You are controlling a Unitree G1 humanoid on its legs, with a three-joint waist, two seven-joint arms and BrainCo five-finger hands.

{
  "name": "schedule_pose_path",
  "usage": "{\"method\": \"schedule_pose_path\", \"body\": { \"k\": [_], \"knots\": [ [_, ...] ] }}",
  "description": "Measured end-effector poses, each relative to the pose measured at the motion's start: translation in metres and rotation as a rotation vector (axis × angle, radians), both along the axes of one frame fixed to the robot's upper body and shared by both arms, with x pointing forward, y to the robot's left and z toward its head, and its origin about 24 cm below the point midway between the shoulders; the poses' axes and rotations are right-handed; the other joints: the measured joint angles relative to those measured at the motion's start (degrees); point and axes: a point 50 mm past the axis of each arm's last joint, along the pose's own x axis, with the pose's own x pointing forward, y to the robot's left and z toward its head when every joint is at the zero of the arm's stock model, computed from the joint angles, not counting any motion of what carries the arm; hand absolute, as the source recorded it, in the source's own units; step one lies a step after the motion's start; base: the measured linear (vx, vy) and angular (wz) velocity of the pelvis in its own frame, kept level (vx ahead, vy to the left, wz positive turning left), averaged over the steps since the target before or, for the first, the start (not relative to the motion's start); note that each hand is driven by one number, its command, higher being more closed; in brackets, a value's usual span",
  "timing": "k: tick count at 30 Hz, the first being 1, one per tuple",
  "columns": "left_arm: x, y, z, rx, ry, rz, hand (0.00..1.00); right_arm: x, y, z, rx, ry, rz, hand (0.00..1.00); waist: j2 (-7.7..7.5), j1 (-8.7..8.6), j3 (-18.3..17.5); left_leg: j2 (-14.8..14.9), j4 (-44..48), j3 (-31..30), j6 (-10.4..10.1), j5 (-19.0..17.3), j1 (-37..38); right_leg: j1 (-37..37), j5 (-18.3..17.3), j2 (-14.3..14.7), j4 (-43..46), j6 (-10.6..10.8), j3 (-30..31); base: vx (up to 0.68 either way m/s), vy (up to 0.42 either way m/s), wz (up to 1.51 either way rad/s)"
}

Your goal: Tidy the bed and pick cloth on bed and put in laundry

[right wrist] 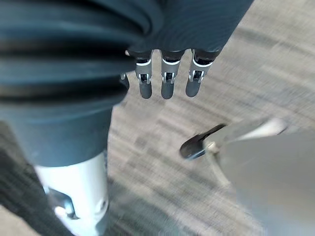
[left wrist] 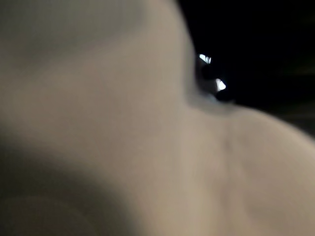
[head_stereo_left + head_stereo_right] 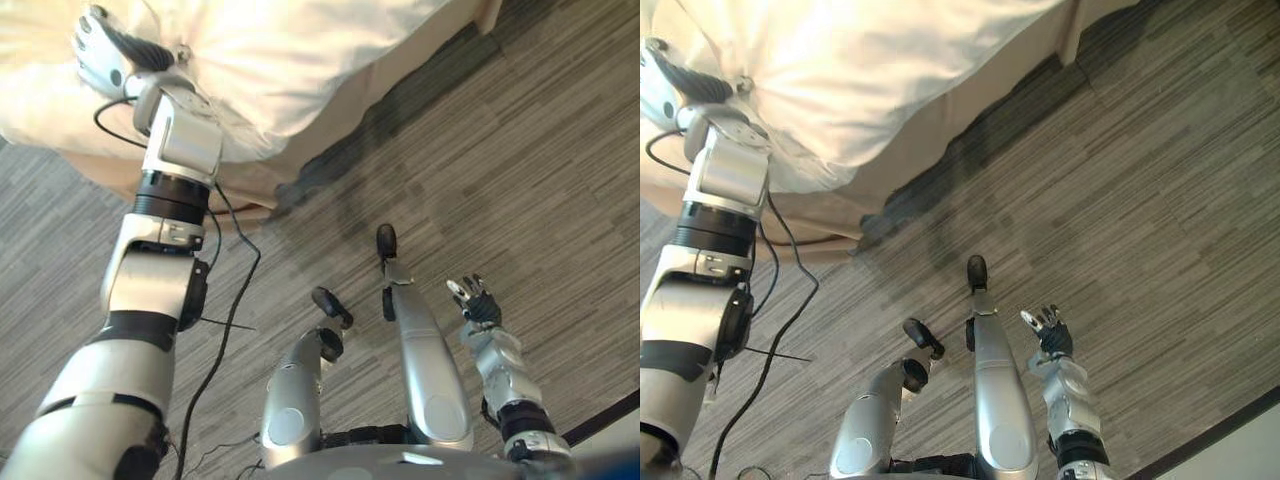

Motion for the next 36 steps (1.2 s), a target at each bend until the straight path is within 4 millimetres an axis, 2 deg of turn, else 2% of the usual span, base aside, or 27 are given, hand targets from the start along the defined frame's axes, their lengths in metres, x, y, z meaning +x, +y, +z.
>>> {"method": "schedule_pose_path", "body": {
  "k": [4, 12, 15, 17, 19, 21, 24, 25, 26, 28, 31, 32, 33, 34, 35, 36],
  "knots": [
    [-0.001, -0.002, 0.009, 0.005, -0.022, -0.025, 1.00, 0.006, 0.000, 0.006, -0.001, -0.019, -0.013, 0.00, 0.26, 1.23, 0.57, 0.05, 0.20, -0.12, 0.03, -0.06, -0.14, -0.07, 0.03, -0.03, -0.01, 0.00, -0.06, 0.01, -0.006, 0.01],
    [0.004, -0.009, 0.013, 0.024, -0.037, -0.142, 1.00, 0.008, -0.006, 0.009, -0.040, 0.005, -0.011, 0.00, 0.44, 1.36, 0.66, -0.10, 0.21, -1.70, 0.04, -0.05, 1.11, 2.11, 0.00, -0.85, -0.02, 0.02, -1.63, 0.03, -0.015, 0.09],
    [0.008, -0.013, 0.006, 0.046, -0.006, -0.206, 1.00, 0.007, -0.003, 0.005, -0.054, 0.035, 0.015, 0.00, 0.59, 1.45, 0.62, -0.59, -0.30, -2.36, 0.25, 0.19, 3.31, 4.42, -0.14, -1.35, 0.01, 0.06, -2.18, 0.00, 0.008, 0.09],
    [0.009, -0.017, 0.000, 0.069, 0.003, -0.260, 1.00, 0.003, -0.003, 0.001, -0.065, 0.066, 0.027, 0.00, 1.35, 1.52, 0.55, -1.51, -1.84, -3.14, 0.47, 1.02, 5.57, 6.51, -0.64, -2.32, 0.11, 0.46, -3.08, -0.01, 0.034, 0.22],
    [0.006, -0.014, -0.008, 0.095, 0.002, -0.294, 1.00, -0.003, -0.004, -0.008, -0.070, 0.114, 0.030, 0.00, 1.98, 2.49, 0.41, -2.41, -3.49, -3.68, 0.61, 1.89, 8.35, 9.04, -1.30, -3.17, 0.49, 0.65, -3.94, -0.01, 0.031, 0.22],
    [0.004, -0.011, -0.013, 0.115, 0.001, -0.312, 1.00, -0.010, -0.005, -0.015, -0.076, 0.154, 0.033, 0.00, 2.70, 2.66, 0.03, -2.90, -4.69, -4.71, 0.59, 2.61, 9.81, 10.73, -1.85, -3.99, 0.68, 0.82, -5.29, -0.02, 0.021, 0.37],
    [0.000, 0.004, -0.040, 0.126, 0.051, -0.338, 1.00, -0.030, -0.014, -0.034, -0.104, 0.265, 0.031, 0.00, 5.15, 3.93, -1.94, -3.52, -6.92, -6.68, 0.65, 3.31, 12.62, 13.66, -3.05, -4.98, 1.06, 1.06, -7.53, 0.00, 0.006, 0.40],
    [-0.005, 0.015, -0.061, 0.102, 0.085, -0.340, 1.00, -0.043, -0.017, -0.045, -0.099, 0.330, 0.018, 0.00, 6.46, 4.66, -4.10, -3.73, -7.56, -7.59, 0.56, 3.39, 12.91, 14.14, -3.55, -5.38, 1.20, 1.40, -8.25, 0.03, 0.006, 0.27],
    [-0.008, 0.023, -0.073, 0.079, 0.103, -0.346, 1.00, -0.050, -0.019, -0.051, -0.100, 0.368, 0.015, 0.00, 6.96, 4.76, -5.37, -3.90, -8.04, -7.99, 0.40, 3.61, 13.09, 14.30, -3.75, -5.70, 1.49, 1.45, -8.71, 0.05, 0.007, 0.31],
    [-0.016, 0.034, -0.094, 0.048, 0.124, -0.356, 1.00, -0.059, -0.022, -0.058, -0.089, 0.417, -0.006, 0.00, 7.30, 4.64, -6.19, -3.99, -8.84, -9.31, 0.21, 3.92, 14.97, 16.49, -4.23, -5.92, 1.59, 1.59, -9.70, 0.06, 0.001, 0.23],
    [-0.034, 0.039, -0.131, 0.013, 0.158, -0.432, 1.00, -0.078, -0.027, -0.072, -0.054, 0.508, -0.046, 0.00, 7.20, 4.70, -8.69, -3.58, -8.96, -11.41, 0.18, 3.93, 16.53, 19.52, -4.67, -5.91, 0.51, 1.93, -11.61, 0.07, -0.012, 0.26],
    [-0.040, 0.038, -0.145, 0.002, 0.174, -0.456, 0.00, -0.086, -0.030, -0.077, -0.036, 0.548, -0.070, 0.00, 7.14, 4.70, -9.38, -3.26, -8.98, -12.57, 0.17, 3.93, 17.53, 21.60, -4.59, -5.78, -0.52, 2.01, -12.70, 0.08, -0.017, 0.36],
    [-0.043, 0.037, -0.153, -0.019, 0.175, -0.472, 0.00, -0.092, -0.032, -0.079, -0.029, 0.569, -0.080, 0.00, 7.14, 4.84, -9.65, -3.11, -9.04, -12.95, 0.14, 3.91, 18.32, 22.83, -4.57, -5.63, -1.07, 2.03, -13.08, 0.06, -0.011, 0.29],
    [-0.051, 0.032, -0.174, -0.086, 0.190, -0.513, 0.00, -0.105, -0.034, -0.085, -0.013, 0.614, -0.100, 0.00, 7.10, 5.38, -10.98, -2.69, -9.19, -14.15, 0.01, 3.83, 19.49, 25.29, -4.47, -5.19, -2.62, 2.18, -14.07, 0.04, -0.008, 0.20],
    [-0.056, 0.030, -0.186, -0.111, 0.205, -0.527, 0.00, -0.112, -0.034, -0.088, -0.004, 0.637, -0.109, 0.00, 7.04, 5.62, -11.94, -2.53, -9.48, -14.59, -0.02, 3.81, 20.16, 26.29, -4.34, -4.82, -3.52, 2.33, -14.32, 0.05, -0.015, 0.21],
    [-0.068, 0.023, -0.210, -0.157, 0.242, -0.562, 0.00, -0.124, -0.034, -0.093, 0.010, 0.677, -0.120, 0.00, 6.90, 5.89, -13.81, -1.98, -10.08, -15.71, -0.20, 3.72, 20.83, 28.29, -3.89, -3.94, -5.69, 2.47, -14.85, 0.07, -0.021, 0.21]
  ]
}}
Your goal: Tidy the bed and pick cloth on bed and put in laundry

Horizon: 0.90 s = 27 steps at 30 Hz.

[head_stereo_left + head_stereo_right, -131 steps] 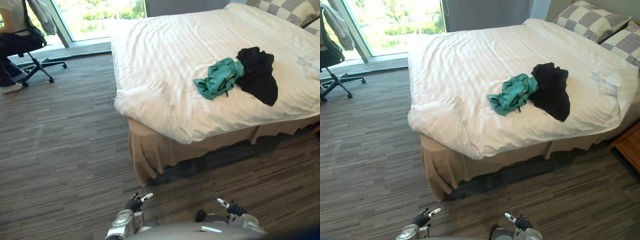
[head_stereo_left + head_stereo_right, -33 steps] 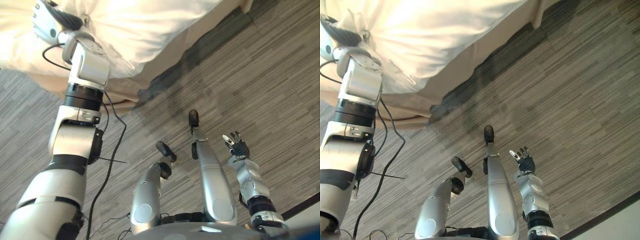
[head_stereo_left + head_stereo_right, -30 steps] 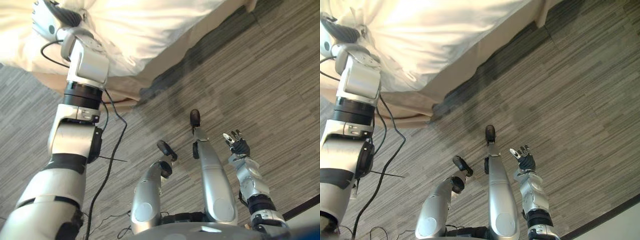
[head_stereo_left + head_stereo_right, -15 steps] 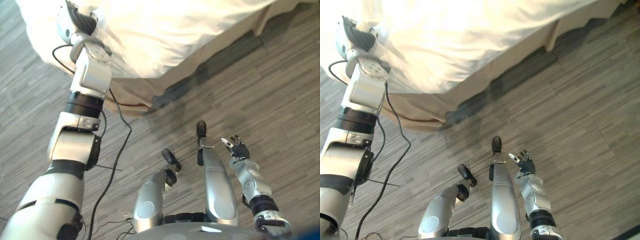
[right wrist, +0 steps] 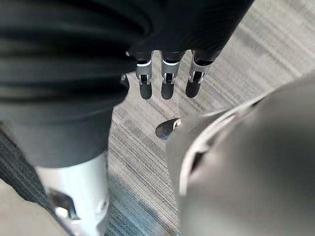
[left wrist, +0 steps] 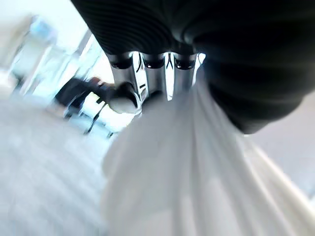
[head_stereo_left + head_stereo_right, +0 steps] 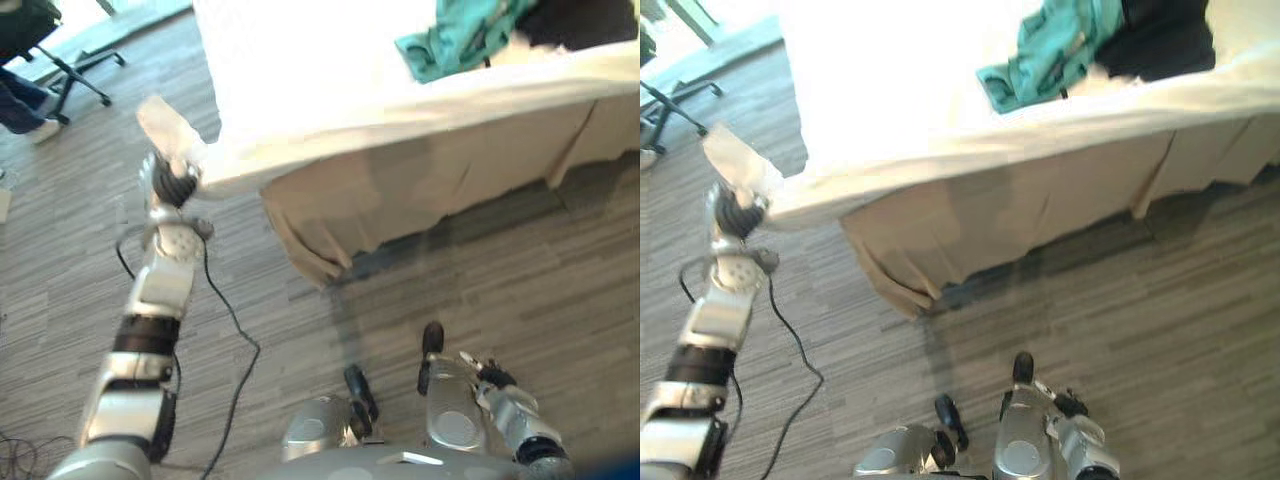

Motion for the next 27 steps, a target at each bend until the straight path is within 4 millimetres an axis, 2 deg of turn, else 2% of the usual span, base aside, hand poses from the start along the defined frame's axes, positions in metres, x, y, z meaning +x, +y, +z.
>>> {"method": "schedule_pose_path", "body": {
  "k": [1, 2, 4, 5, 7, 9, 10, 12, 13, 15, 17, 20, 22, 23, 27],
  "knots": [
    [-0.012, -0.007, -0.022, -0.053, 0.047, -0.031, 0.00, -0.009, 0.002, -0.004, 0.015, 0.033, -0.008, 0.00, -0.47, 0.09, -1.32, 0.39, -0.40, -0.69, -0.02, 0.00, 0.80, 2.12, 0.78, 0.75, -2.55, -0.02, -0.88, 0.07, -0.024, 0.21],
    [-0.018, -0.010, -0.033, -0.081, 0.074, -0.040, 0.00, -0.012, 0.003, -0.005, 0.021, 0.043, -0.013, 0.00, -0.75, 0.13, -1.61, 0.57, -0.66, -1.12, -0.10, 0.05, 1.40, 3.22, 1.08, 1.13, -3.76, -0.01, -1.14, 0.06, -0.029, 0.18],
    [-0.042, -0.022, -0.070, -0.188, 0.178, -0.057, 0.00, -0.021, 0.011, -0.010, 0.054, 0.064, -0.036, 0.00, -2.20, 0.45, -2.54, 1.28, -0.69, -2.11, -0.51, -0.20, 2.65, 7.09, 2.53, 2.41, -8.32, -0.17, -2.49, 0.03, -0.031, 0.18],
    [-0.049, -0.025, -0.080, -0.212, 0.206, -0.053, 0.00, -0.024, 0.012, -0.012, 0.063, 0.071, -0.040, 0.00, -2.52, 0.67, -2.73, 1.40, -0.70, -2.58, -0.52, -0.20, 2.95, 7.94, 2.93, 2.68, -9.39, -0.12, -2.74, 0.03, -0.033, 0.18],
    [-0.073, -0.033, -0.114, -0.311, 0.314, -0.026, 0.00, -0.038, 0.013, -0.016, 0.084, 0.102, -0.061, 0.00, -3.15, 2.65, -3.68, 1.84, -0.73, -3.45, -0.95, -0.49, 3.87, 11.03, 4.25, 3.61, -13.18, -0.26, -3.82, 0.02, -0.028, 0.19],
    [-0.095, -0.033, -0.138, -0.346, 0.413, 0.014, 0.00, -0.043, 0.012, -0.017, 0.092, 0.107, -0.069, 0.00, -3.14, 3.40, -4.19, 2.12, -0.80, -4.05, -1.21, -0.69, 4.62, 12.40, 4.49, 4.04, -13.83, -0.21, -4.29, 0.03, -0.004, 0.18],
    [-0.121, -0.033, -0.164, -0.382, 0.527, 0.065, 0.00, -0.046, 0.012, -0.017, 0.095, 0.110, -0.073, 0.00, -3.27, 3.44, -4.84, 2.22, -0.93, -4.67, -1.42, -0.85, 5.47, 13.55, 4.23, 4.23, -13.85, -0.20, -5.02, 0.01, 0.016, 0.20],
    [-0.147, -0.034, -0.185, -0.420, 0.629, 0.123, 0.00, -0.047, 0.013, -0.018, 0.101, 0.104, -0.087, 0.00, -3.49, 3.61, -5.54, 2.33, -1.01, -5.26, -1.51, -0.93, 6.10, 14.42, 4.01, 4.40, -13.96, -0.18, -5.56, 0.02, 0.019, 0.16],
    [-0.170, -0.036, -0.202, -0.456, 0.715, 0.179, 0.00, -0.047, 0.013, -0.018, 0.112, 0.084, -0.111, 0.00, -3.79, 4.51, -5.71, 2.39, -1.58, -5.44, -1.54, -0.95, 7.32, 15.33, 3.92, 4.57, -14.15, -0.16, -5.65, 0.00, 0.017, 0.06],
    [-0.191, -0.036, -0.216, -0.480, 0.791, 0.234, 0.00, -0.047, 0.015, -0.018, 0.129, 0.066, -0.137, 0.00, -4.43, 4.97, -6.05, 2.42, -1.71, -5.52, -1.55, -0.95, 7.71, 15.81, 3.87, 4.85, -14.17, -0.15, -5.67, 0.00, 0.000, 0.00],
    [-0.222, -0.031, -0.230, -0.507, 0.870, 0.335, 0.00, -0.048, 0.020, -0.020, 0.164, 0.029, -0.215, 0.00, -5.74, 4.89, -6.46, 2.51, -1.75, -5.27, -1.63, -1.03, 8.49, 16.45, 3.87, 4.85, -14.18, -0.15, -5.46, -0.02, 0.016, -0.05],
    [-0.237, -0.026, -0.233, -0.510, 0.864, 0.381, 0.00, -0.054, 0.019, -0.020, 0.164, 0.003, -0.274, 0.00, -6.62, 4.98, -7.03, 2.73, -1.82, -4.31, -1.61, -1.49, 9.43, 16.91, 3.90, 4.75, -14.19, -0.12, -4.54, -0.03, 0.024, -0.15],
    [-0.235, -0.024, -0.231, -0.512, 0.827, 0.377, 0.00, -0.053, 0.014, -0.018, 0.134, -0.026, -0.316, 0.00, -6.79, 4.90, -7.32, 2.61, -1.78, -3.73, -1.59, -1.56, 9.47, 16.68, 3.94, 4.56, -14.19, -0.09, -3.97, -0.02, 0.036, -0.17],
    [-0.236, -0.024, -0.232, -0.518, 0.822, 0.373, 0.00, -0.054, 0.011, -0.017, 0.117, -0.034, -0.334, 1.00, -6.76, 4.85, -7.39, 2.57, -1.79, -3.63, -1.58, -1.58, 9.54, 16.69, 3.95, 4.52, -14.19, -0.09, -3.88, -0.02, 0.042, -0.12],
    [-0.231, -0.030, -0.233, -0.578, 0.801, 0.290, 0.00, -0.042, -0.023, 0.001, -0.052, -0.170, -0.457, 1.00, -6.85, 4.57, -7.52, 2.38, -2.50, -2.65, -1.56, -1.58, 10.34, 16.63, 4.00, 4.54, -14.19, -0.06, -2.93, -0.01, 0.031, -0.13]
  ]
}}
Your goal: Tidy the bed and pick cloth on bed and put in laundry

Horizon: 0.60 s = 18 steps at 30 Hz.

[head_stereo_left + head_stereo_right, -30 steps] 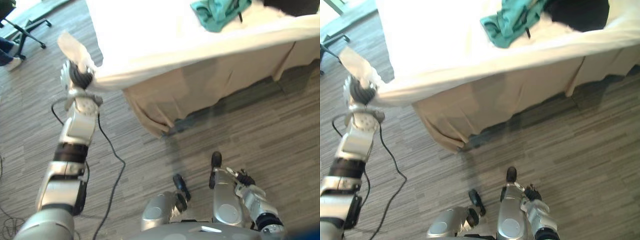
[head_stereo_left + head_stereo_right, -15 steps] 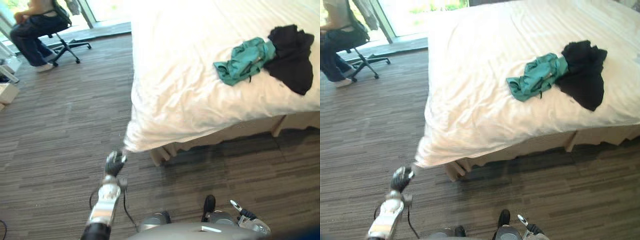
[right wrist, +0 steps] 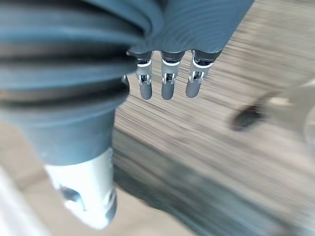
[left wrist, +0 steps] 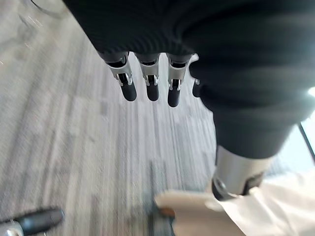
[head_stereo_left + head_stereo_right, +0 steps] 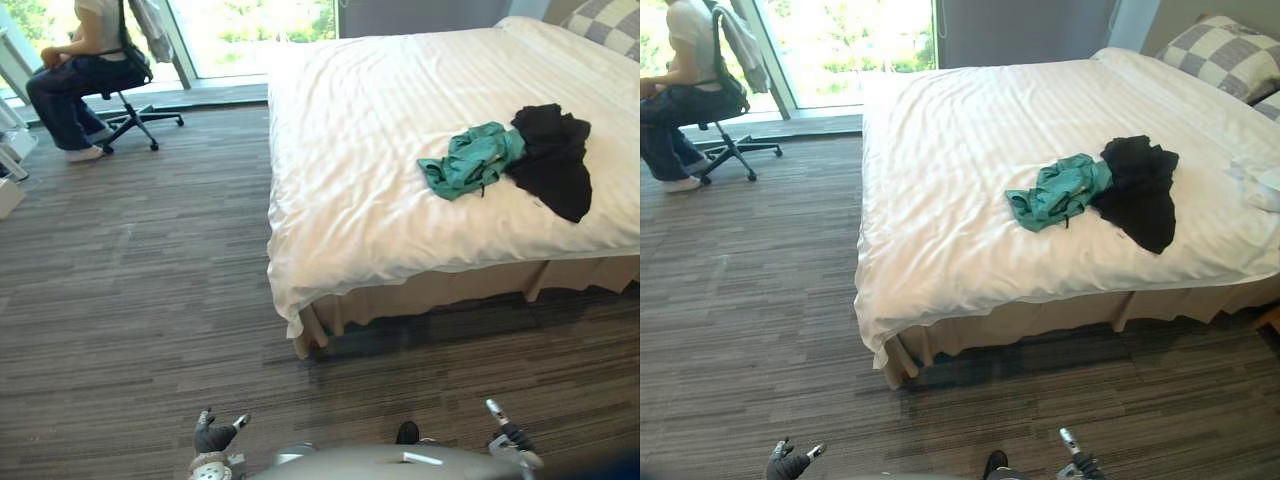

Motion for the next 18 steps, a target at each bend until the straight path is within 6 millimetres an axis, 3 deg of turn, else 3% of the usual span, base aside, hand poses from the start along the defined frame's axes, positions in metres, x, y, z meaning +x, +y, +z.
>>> {"method": "schedule_pose_path", "body": {
  "k": [3, 4, 6, 8, 11, 15, 17, 18],
  "knots": [
    [-0.003, -0.002, -0.002, -0.027, 0.006, -0.008, 0.00, 0.036, -0.031, 0.029, -0.184, -0.128, 0.048, 1.00, -0.12, -0.22, -0.01, -0.05, -0.14, 0.16, 0.00, 0.00, 0.05, -0.15, 0.02, 0.01, 0.00, 0.01, 0.26, 0.00, 0.017, -0.03],
    [-0.002, -0.004, -0.003, -0.040, 0.010, -0.034, 0.00, 0.067, -0.048, 0.060, -0.311, -0.267, 0.135, 1.00, -0.23, -0.23, 0.04, -0.07, -0.16, 0.14, -0.01, -0.01, 0.01, -0.20, 0.03, 0.01, 0.00, 0.02, 0.30, 0.00, 0.000, 0.00],
    [-0.001, -0.007, -0.003, -0.059, 0.014, -0.063, 0.00, 0.095, -0.061, 0.097, -0.432, -0.414, 0.234, 1.00, -0.48, -0.22, -0.11, -0.06, -0.15, 0.10, -0.02, -0.02, -0.09, -0.40, 0.02, 0.06, 0.00, 0.03, 0.32, 0.00, 0.000, 0.00],
    [-0.003, -0.007, -0.003, -0.075, 0.014, -0.087, 0.00, 0.127, -0.062, 0.161, -0.623, -0.659, 0.413, 1.00, -0.69, 0.11, -0.22, 0.02, -0.15, -0.10, -0.02, -0.02, -0.91, -1.14, 0.02, 0.18, 0.02, 0.04, 0.20, 0.03, 0.012, 0.04],
    [-0.012, -0.009, -0.004, -0.085, 0.035, -0.161, 0.00, 0.153, -0.037, 0.206, -0.697, -0.873, 0.671, 1.00, -1.71, 0.25, 0.25, 0.02, -0.19, -0.36, -0.02, 0.00, -1.40, -1.49, -0.02, 0.41, 0.04, 0.01, -0.27, 0.04, 0.010, 0.05],
    [-0.009, -0.017, -0.005, -0.120, 0.038, -0.231, 0.00, 0.179, 0.017, 0.216, -0.617, -1.014, 0.954, 1.00, -3.55, 0.57, 0.85, -0.06, 0.20, -1.94, 0.15, 0.13, -3.06, -2.07, -0.02, 0.31, 0.35, 0.00, -1.84, 0.02, 0.011, 0.21],
    [-0.004, -0.008, -0.001, -0.109, 0.010, -0.205, 0.00, 0.197, 0.053, 0.222, -0.558, -1.076, 1.084, 1.00, -5.11, 2.48, 1.97, -0.06, 1.46, -3.61, 0.27, 0.20, -4.70, -2.29, 0.00, 0.13, 0.36, -0.01, -3.02, -0.01, -0.001, 0.36],
    [0.000, -0.006, 0.000, -0.104, -0.003, -0.201, 0.00, 0.203, 0.062, 0.229, -0.554, -1.106, 1.104, 1.00, -5.67, 3.11, 2.66, -0.07, 2.32, -4.14, 0.32, 0.17, -5.64, -2.61, 0.00, -0.07, 0.37, -0.02, -3.55, -0.05, -0.005, 0.45]
  ]
}}
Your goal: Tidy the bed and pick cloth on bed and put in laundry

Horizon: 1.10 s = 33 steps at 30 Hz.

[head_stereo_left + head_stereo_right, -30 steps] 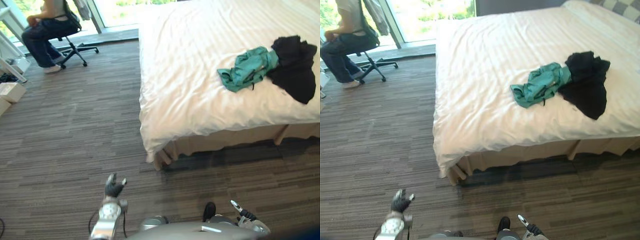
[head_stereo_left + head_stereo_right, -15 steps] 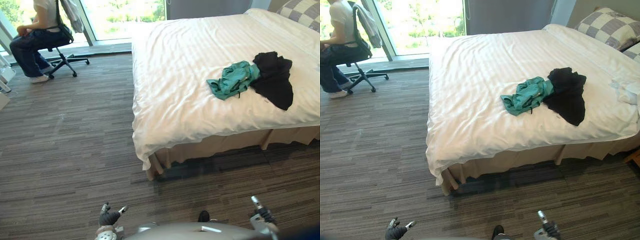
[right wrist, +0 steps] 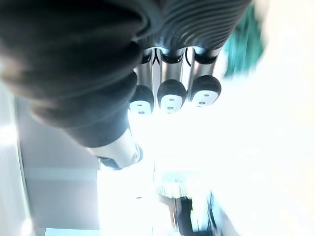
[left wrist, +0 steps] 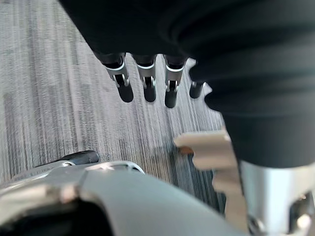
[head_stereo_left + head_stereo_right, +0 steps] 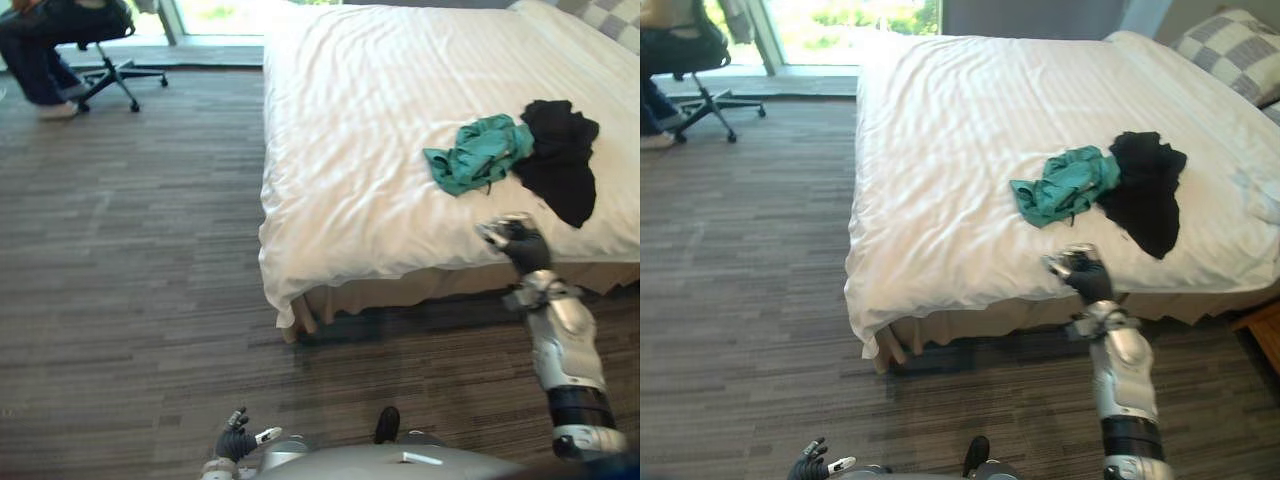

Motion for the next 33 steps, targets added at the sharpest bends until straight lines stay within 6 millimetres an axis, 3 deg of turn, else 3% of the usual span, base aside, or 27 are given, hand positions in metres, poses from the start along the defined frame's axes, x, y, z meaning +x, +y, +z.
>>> {"method": "schedule_pose_path", "body": {
  "k": [2, 4, 5, 7, 9, 20, 25, 33],
  "knots": [
    [0.021, 0.007, 0.009, 0.008, -0.083, 0.009, 0.00, 0.023, 0.024, 0.036, 0.029, -0.105, 0.067, 1.00, -1.73, 1.87, 3.87, 0.01, 3.21, -1.95, 0.35, -0.36, -4.37, -1.96, 0.53, -0.37, 0.01, -0.31, -1.28, -0.11, -0.014, 0.40],
    [0.055, 0.013, 0.026, 0.007, -0.229, 0.009, 0.00, 0.051, 0.046, 0.113, 0.039, -0.310, 0.115, 1.00, -2.70, 4.37, 10.01, 0.18, 8.51, -3.87, 0.48, -0.76, -12.11, -6.78, 2.29, -0.69, 0.03, -1.27, -2.52, -0.24, -0.006, 0.35],
    [0.061, 0.012, 0.030, 0.001, -0.262, 0.007, 0.00, 0.055, 0.049, 0.131, 0.041, -0.354, 0.119, 1.00, -2.47, 5.05, 11.70, 0.20, 9.33, -4.16, 0.49, -0.76, -13.48, -7.57, 2.57, -0.77, 0.03, -1.36, -2.74, -0.24, 0.013, 0.31],
    [0.075, 0.010, 0.037, -0.061, -0.333, 0.015, 0.00, 0.064, 0.055, 0.182, 0.028, -0.452, 0.131, 1.00, -0.46, 7.15, 15.09, -0.05, 12.31, -6.10, 0.60, -0.72, -19.26, -11.02, 3.69, -1.20, 0.04, -1.51, -4.33, -0.16, 0.041, 0.39],
    [0.078, 0.007, 0.038, -0.140, -0.365, 0.035, 0.00, 0.070, 0.055, 0.204, 0.000, -0.465, 0.129, 1.00, 1.15, 8.49, 16.02, -0.36, 14.33, -7.75, 0.91, -0.74, -24.09, -14.28, 4.05, -1.61, 0.46, -1.46, -5.75, -0.06, 0.073, 0.43],
    [0.137, -0.032, 0.060, -0.470, -0.542, -0.094, 0.00, 0.066, 0.050, 0.272, -0.080, -0.576, 0.043, 1.00, 7.83, 12.55, 19.11, -2.90, 20.25, -11.93, 3.17, 0.65, -40.59, -28.88, 3.92, -6.13, 7.93, -1.59, -8.73, -0.05, 0.106, 0.24],
    [0.152, -0.041, 0.066, -0.544, -0.587, -0.108, 0.00, 0.060, 0.054, 0.288, -0.077, -0.619, 0.045, 1.00, 10.70, 14.34, 19.67, -3.14, 21.53, -11.78, 3.99, 1.40, -45.66, -34.00, 3.62, -7.31, 10.34, -1.89, -9.03, -0.07, 0.050, 0.06],
    [0.171, -0.057, 0.086, -0.664, -0.719, -0.098, 0.00, 0.050, 0.065, 0.302, 0.015, -0.636, 0.076, 1.00, 11.30, 14.56, 19.53, -2.38, 21.44, -12.27, 3.08, 3.39, -51.52, -41.22, 1.68, -8.42, 15.07, -3.69, -10.16, -0.03, -0.018, 0.06]
  ]
}}
